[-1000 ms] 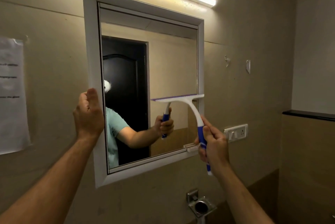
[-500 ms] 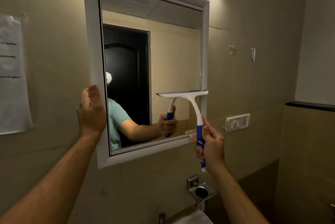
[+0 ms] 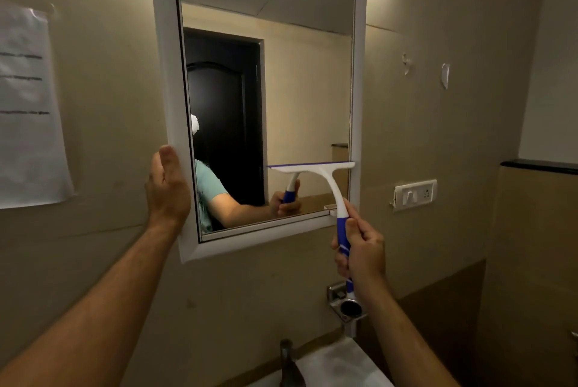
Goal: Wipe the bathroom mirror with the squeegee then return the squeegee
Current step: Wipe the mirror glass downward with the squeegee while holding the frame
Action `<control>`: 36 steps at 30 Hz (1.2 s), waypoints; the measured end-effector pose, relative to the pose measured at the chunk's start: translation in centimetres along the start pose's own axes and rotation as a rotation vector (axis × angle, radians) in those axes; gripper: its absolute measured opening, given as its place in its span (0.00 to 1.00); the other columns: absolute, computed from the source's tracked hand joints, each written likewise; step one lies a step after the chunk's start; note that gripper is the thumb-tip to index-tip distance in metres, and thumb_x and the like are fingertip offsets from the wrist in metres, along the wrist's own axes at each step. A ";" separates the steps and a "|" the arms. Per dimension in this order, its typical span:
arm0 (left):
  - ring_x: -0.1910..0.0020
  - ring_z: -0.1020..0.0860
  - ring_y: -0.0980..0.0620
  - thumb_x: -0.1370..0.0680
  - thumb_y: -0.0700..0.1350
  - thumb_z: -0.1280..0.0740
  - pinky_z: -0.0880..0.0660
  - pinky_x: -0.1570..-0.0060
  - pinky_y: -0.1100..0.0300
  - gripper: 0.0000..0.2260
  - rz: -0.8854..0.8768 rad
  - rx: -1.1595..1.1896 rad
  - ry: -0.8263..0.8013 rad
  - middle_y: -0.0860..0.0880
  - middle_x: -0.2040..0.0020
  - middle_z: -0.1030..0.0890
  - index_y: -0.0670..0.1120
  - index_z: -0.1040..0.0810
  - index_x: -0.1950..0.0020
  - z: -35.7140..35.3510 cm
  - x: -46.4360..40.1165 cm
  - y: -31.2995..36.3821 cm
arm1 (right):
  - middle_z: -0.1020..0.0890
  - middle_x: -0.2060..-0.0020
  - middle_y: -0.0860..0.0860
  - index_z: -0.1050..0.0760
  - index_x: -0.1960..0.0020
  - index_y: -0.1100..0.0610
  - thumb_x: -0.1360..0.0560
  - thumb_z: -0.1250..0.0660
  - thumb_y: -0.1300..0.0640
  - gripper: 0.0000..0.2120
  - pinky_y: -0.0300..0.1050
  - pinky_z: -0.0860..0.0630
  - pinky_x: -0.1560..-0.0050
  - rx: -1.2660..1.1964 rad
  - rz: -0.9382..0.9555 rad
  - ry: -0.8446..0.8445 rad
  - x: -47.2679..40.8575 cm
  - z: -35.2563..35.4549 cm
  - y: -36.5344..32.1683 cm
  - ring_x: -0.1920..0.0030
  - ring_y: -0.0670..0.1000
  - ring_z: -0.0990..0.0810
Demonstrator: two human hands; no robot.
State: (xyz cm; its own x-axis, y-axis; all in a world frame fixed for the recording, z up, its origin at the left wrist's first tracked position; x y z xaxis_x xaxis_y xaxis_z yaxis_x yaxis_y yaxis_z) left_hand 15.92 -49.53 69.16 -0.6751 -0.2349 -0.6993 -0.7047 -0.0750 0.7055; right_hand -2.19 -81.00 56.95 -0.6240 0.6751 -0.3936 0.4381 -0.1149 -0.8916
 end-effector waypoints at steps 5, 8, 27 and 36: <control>0.49 0.30 0.55 0.21 0.65 0.55 0.36 0.48 0.60 0.28 0.001 0.008 -0.012 0.54 0.49 0.27 0.48 0.29 0.36 -0.3 -0.2 -0.3 | 0.19 0.64 0.57 0.26 0.35 0.44 0.19 0.41 0.50 0.14 0.38 0.28 0.76 0.080 -0.086 0.064 2.8 2.1 6.1 0.75 0.46 0.25; 0.50 0.29 0.54 0.21 0.64 0.55 0.36 0.48 0.59 0.25 0.002 0.013 -0.016 0.56 0.51 0.26 0.51 0.27 0.40 -0.5 -0.2 -0.5 | 0.19 0.62 0.59 0.26 0.33 0.52 0.19 0.41 0.51 0.17 0.42 0.26 0.74 0.097 -0.133 0.061 4.0 2.8 7.7 0.69 0.52 0.22; 0.29 0.37 0.51 0.19 0.60 0.56 0.44 0.30 0.60 0.29 -0.027 0.053 -0.082 0.44 0.27 0.34 0.42 0.41 0.25 -1.1 -0.5 -0.8 | 0.19 0.61 0.56 0.27 0.37 0.37 0.19 0.41 0.55 0.16 0.35 0.30 0.77 -0.104 0.010 -0.105 8.4 -8.4 4.4 0.75 0.41 0.27; 0.34 0.32 0.55 0.19 0.59 0.56 0.37 0.34 0.62 0.28 -0.053 0.035 -0.055 0.43 0.32 0.29 0.42 0.36 0.27 -0.8 0.0 -0.1 | 0.21 0.64 0.53 0.30 0.40 0.28 0.18 0.42 0.52 0.18 0.36 0.29 0.74 -0.066 0.126 -0.158 6.6 -11.0 1.0 0.71 0.43 0.27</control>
State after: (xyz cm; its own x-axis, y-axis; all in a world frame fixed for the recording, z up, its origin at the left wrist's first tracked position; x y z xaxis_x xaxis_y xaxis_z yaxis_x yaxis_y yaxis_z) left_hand 16.18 -50.31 69.12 -0.6472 -0.1775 -0.7414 -0.7461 -0.0522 0.6638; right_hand 1.23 -68.68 55.89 -0.6530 0.5351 -0.5359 0.5575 -0.1393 -0.8184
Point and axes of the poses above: each hand's wrist, its own x-axis away from the middle knuckle, its own z-axis out of the back of the hand, y = z × x, the point moved 9 cm from there along -x, towards the middle knuckle
